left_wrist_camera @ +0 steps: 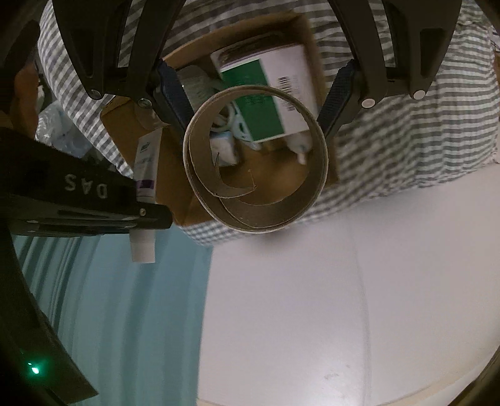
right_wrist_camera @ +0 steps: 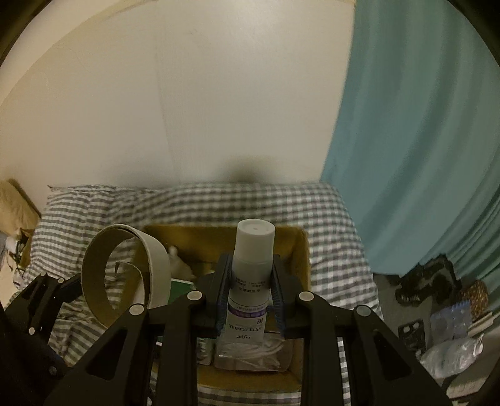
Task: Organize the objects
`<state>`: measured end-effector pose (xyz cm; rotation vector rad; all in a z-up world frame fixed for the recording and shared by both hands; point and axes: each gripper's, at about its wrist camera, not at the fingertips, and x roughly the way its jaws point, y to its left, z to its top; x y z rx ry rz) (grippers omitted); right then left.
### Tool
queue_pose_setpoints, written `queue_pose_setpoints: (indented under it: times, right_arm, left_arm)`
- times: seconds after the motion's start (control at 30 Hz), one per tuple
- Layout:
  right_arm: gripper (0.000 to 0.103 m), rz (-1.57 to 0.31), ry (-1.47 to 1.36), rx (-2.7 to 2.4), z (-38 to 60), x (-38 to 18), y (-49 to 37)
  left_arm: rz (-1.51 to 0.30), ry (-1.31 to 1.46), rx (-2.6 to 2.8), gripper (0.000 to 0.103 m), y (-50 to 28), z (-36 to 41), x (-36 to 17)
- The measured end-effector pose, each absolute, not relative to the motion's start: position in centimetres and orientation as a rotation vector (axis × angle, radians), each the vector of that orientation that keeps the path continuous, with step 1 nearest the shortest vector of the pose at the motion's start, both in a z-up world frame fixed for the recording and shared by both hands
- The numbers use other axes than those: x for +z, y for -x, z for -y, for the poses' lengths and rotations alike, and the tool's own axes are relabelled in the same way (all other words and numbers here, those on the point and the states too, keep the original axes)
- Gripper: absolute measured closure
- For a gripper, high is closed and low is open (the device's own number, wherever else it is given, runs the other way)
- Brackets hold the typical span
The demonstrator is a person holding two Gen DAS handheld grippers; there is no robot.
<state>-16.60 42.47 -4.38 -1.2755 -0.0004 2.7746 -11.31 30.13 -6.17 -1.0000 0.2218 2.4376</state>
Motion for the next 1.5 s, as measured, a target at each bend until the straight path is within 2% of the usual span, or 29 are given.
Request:
queue_pose_setpoints:
  times: [0.4, 0.53, 0.57, 0.63, 0.7, 0.83, 0.9, 0.97, 1.13, 1.2, 1.33, 1.5]
  right_arm:
    - [0.079, -0.069, 1.338, 2.712, -44.3, -8.1, 18.0]
    - [0.079, -0.090, 1.311, 2.717, -44.3, -8.1, 17.8]
    - [0.078, -0.095, 1.303, 2.716, -44.5, -8.0, 17.7]
    - [0.073, -0.110, 1.280, 2.727, -44.7, -7.6, 17.4]
    - [0.056, -0.118, 1.254, 2.734, -44.5, -7.0, 17.2]
    - [0.048, -0.125, 1.184, 2.746, -44.2, -5.2, 16.1]
    - [0.040, -0.128, 1.149, 2.757, -44.1, -4.0, 15.3]
    - [0.039, -0.128, 1.120, 2.770, -43.8, -2.7, 14.3]
    - [0.034, -0.086, 1.030, 2.815, -41.9, 2.0, 11.3]
    - [0.028, -0.060, 0.979, 2.836, -40.8, 4.5, 9.7]
    - [0.025, 0.003, 0.887, 2.851, -38.1, 8.5, 6.5]
    - [0.012, 0.016, 0.825, 2.891, -34.3, 12.4, 3.0]
  left_arm:
    - [-0.229, 1.073, 2.362, 0.023, 12.6, -32.2, -8.3]
    - [-0.228, 1.063, 2.358, 0.020, 12.9, -31.9, -8.2]
    - [-0.234, 1.057, 2.362, 0.015, 12.9, -32.0, -8.1]
    - [-0.254, 1.035, 2.387, 0.006, 12.8, -32.1, -7.9]
    - [-0.258, 1.020, 2.398, 0.006, 12.6, -31.9, -7.5]
    - [-0.241, 1.018, 2.408, 0.006, 12.3, -30.8, -5.9]
    - [-0.235, 0.996, 2.428, 0.006, 11.7, -29.8, -4.3]
    - [-0.220, 0.973, 2.449, 0.002, 11.4, -28.7, -2.8]
    - [-0.217, 0.881, 2.529, 0.001, 10.5, -24.8, 2.6]
    - [-0.219, 0.829, 2.563, 0.000, 9.8, -23.3, 4.8]
    - [-0.190, 0.759, 2.629, 0.000, 8.0, -19.5, 9.1]
    - [-0.153, 0.707, 2.693, 0.000, 5.8, -14.7, 13.0]
